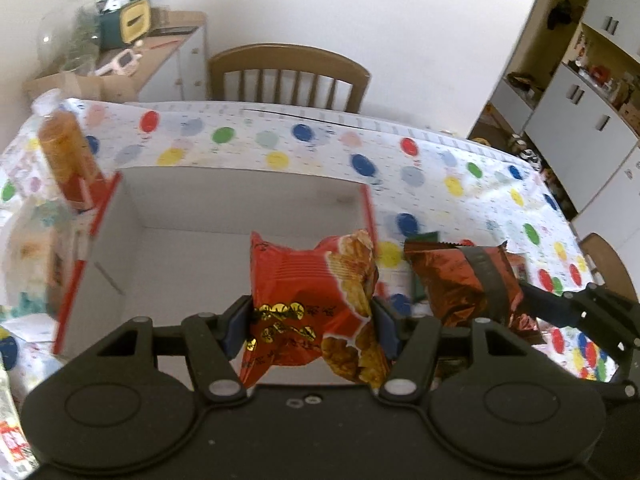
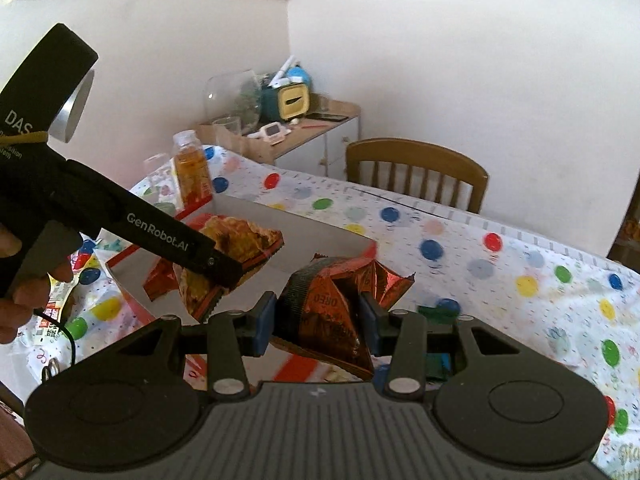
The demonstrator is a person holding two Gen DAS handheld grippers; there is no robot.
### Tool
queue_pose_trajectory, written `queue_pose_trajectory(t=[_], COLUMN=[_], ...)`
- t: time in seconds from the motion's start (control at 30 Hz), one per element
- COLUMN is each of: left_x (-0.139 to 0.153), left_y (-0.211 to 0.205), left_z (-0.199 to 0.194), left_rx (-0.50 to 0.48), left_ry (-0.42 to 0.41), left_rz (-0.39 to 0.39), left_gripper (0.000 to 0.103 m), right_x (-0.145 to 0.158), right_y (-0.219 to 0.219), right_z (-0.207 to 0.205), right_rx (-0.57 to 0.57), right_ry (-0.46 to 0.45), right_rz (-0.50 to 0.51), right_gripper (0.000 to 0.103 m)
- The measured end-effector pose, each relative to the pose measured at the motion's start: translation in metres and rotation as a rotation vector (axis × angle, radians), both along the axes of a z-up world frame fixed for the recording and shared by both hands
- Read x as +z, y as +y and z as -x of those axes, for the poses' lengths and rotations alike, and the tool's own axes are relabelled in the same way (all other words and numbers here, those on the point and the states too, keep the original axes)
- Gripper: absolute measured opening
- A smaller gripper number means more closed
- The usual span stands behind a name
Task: Organize snacks
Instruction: 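Carry both bags over the box and open both tools to drop them inside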
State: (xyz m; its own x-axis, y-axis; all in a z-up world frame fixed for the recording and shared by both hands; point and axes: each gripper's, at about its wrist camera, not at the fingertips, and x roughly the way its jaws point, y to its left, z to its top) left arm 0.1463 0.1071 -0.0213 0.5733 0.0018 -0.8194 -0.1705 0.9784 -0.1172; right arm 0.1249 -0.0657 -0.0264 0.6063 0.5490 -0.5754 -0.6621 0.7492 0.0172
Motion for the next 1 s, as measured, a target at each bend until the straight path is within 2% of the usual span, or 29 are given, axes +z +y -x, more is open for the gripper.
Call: queue_pose_trajectory(t=[0.2, 0.53, 1.0], left_x=[-0.007, -0.04, -0.077], left_y=[0.04, 0.099, 0.111], left_z=[-0.001, -0.013, -0.039], left_rx=[0.042, 0.094, 0.047], left_ry=[0.014, 0.107, 0.191], left_rz=[-0.045, -0.084, -0.116], left_gripper=[0.061, 0.061, 0.061], right_x=[-0.01, -0.041, -0.081], right_y=[0.039, 0.092, 0.121], right_z=[-0.007, -0.028, -0.054], right_rx=[0.032, 0.079, 0.09], right_ry=[0.024, 0.094, 0.182], right_rz=[0.025, 0.075, 0.128], right_gripper=[0.043, 0.043, 0.043])
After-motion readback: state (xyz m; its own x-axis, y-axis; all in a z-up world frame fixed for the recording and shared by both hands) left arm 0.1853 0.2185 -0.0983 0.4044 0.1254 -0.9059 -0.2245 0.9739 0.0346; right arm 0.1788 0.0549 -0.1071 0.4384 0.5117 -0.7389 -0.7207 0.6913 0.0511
